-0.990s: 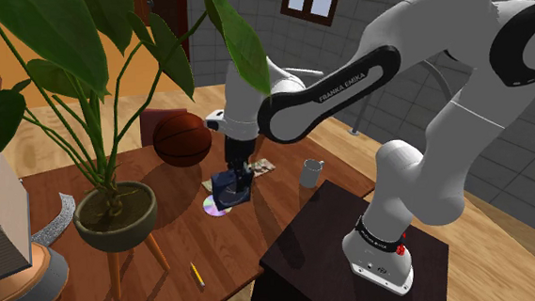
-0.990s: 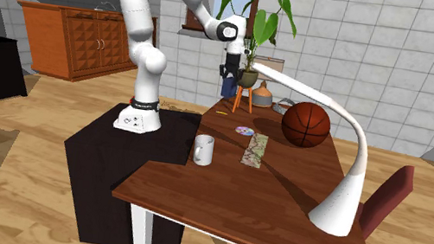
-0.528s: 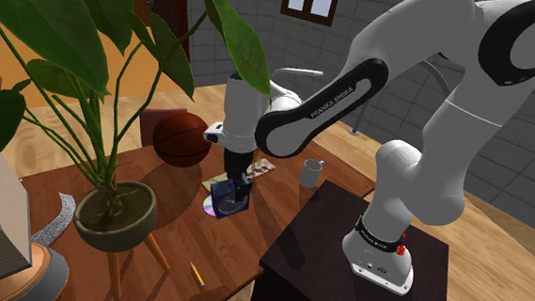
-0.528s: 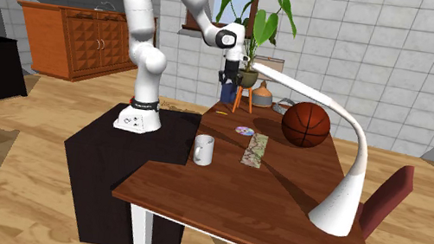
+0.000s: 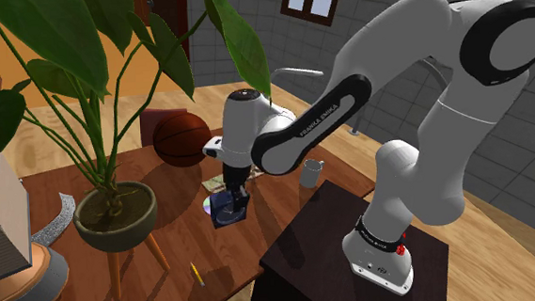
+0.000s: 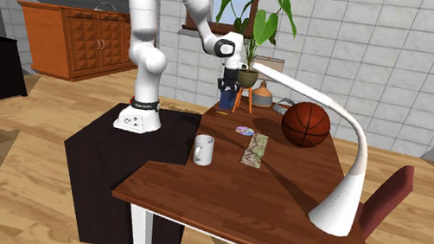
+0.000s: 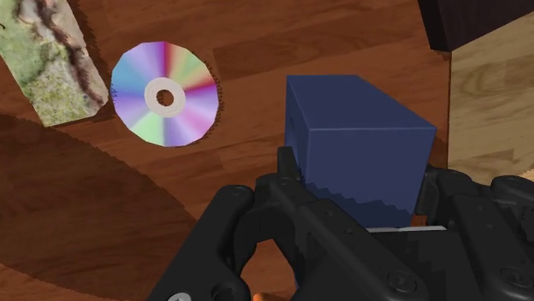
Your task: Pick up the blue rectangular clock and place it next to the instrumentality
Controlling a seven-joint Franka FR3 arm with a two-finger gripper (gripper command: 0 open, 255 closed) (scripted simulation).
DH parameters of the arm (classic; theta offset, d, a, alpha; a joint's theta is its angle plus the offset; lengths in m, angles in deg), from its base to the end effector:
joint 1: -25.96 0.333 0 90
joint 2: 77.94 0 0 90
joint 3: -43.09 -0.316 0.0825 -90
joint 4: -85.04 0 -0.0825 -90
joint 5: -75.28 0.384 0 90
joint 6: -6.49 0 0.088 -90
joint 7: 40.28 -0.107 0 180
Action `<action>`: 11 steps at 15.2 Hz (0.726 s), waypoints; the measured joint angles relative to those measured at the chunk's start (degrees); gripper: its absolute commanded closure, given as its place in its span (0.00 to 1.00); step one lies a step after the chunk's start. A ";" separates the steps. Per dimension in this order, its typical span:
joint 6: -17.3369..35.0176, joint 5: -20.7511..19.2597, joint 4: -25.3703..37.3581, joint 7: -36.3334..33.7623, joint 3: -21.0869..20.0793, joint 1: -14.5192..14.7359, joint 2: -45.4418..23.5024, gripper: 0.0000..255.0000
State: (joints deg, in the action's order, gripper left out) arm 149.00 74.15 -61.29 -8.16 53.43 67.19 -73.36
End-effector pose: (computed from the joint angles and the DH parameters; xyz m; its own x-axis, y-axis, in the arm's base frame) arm 0.3848 0.2312 0.2977 0.4394 0.8982 0.0114 0.8982 -0.4395 0.0046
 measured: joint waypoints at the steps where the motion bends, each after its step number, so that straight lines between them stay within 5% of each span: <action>1: 0.93 0.18 -0.24 0.23 0.07 -0.01 -0.71 1.00; 11: 9.49 2.88 -1.22 2.38 -0.01 0.05 -8.41 1.00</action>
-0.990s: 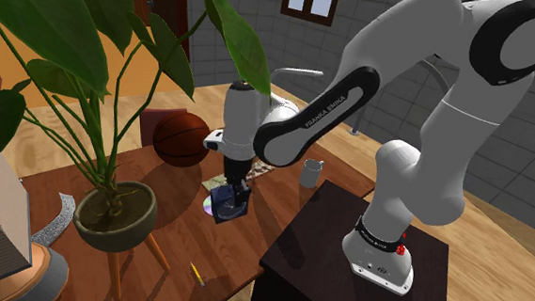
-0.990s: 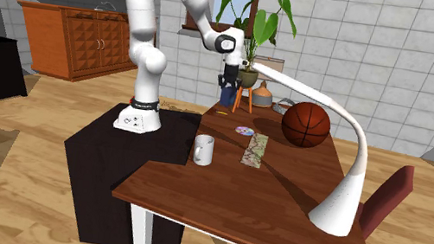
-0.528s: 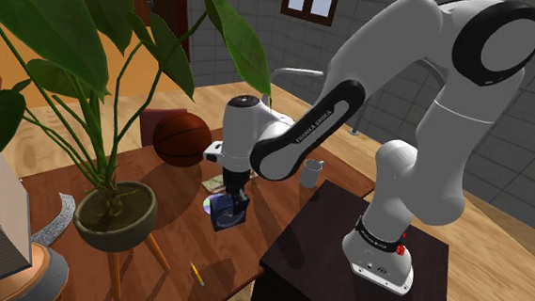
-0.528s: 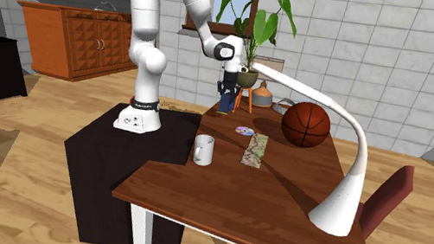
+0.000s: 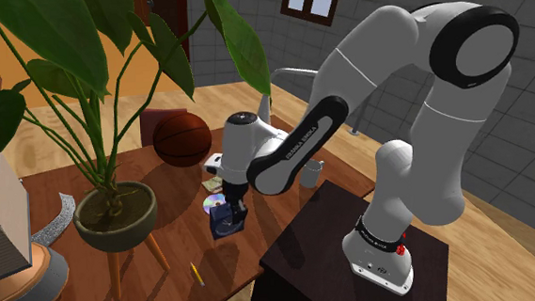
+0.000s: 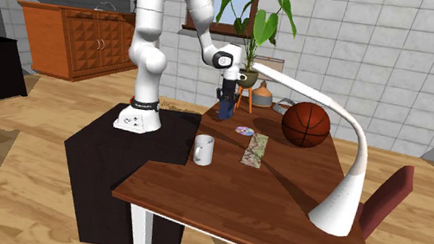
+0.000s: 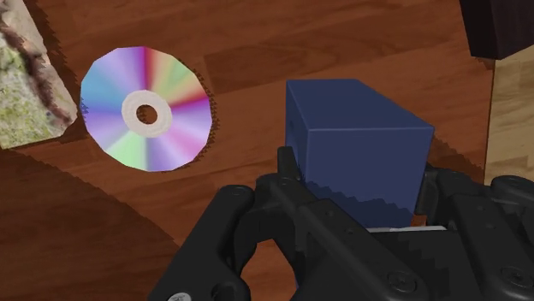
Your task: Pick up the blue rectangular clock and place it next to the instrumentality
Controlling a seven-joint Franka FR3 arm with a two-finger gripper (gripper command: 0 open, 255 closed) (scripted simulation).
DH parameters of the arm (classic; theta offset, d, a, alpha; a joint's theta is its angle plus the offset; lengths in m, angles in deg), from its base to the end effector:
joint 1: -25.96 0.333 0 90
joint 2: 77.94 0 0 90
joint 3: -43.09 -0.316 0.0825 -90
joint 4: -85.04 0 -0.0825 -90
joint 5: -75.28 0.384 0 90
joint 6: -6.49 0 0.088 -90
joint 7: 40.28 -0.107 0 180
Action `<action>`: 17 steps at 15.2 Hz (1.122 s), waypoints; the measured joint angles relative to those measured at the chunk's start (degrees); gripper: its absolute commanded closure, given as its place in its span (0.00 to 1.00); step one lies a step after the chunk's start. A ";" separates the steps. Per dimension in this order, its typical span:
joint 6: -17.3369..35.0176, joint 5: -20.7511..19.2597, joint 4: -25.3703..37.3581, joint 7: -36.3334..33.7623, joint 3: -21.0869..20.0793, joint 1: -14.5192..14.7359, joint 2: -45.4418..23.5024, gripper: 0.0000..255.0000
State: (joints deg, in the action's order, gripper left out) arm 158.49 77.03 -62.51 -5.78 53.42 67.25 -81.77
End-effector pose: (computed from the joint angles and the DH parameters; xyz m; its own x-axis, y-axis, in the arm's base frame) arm 0.3860 0.2295 0.2397 0.4392 0.8983 0.0114 0.8984 -0.4392 0.0046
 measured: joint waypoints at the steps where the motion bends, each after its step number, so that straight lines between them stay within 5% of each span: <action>1: 0.69 0.25 -0.12 0.17 -0.05 -0.01 -0.58 1.00; 10: 4.21 1.89 -0.13 1.26 -0.57 -0.13 -4.13 1.00; 11: 4.22 1.89 -0.13 1.26 -0.57 -0.13 -4.14 0.00; 17: 4.23 1.89 -0.13 1.26 -0.57 -0.13 -4.14 0.00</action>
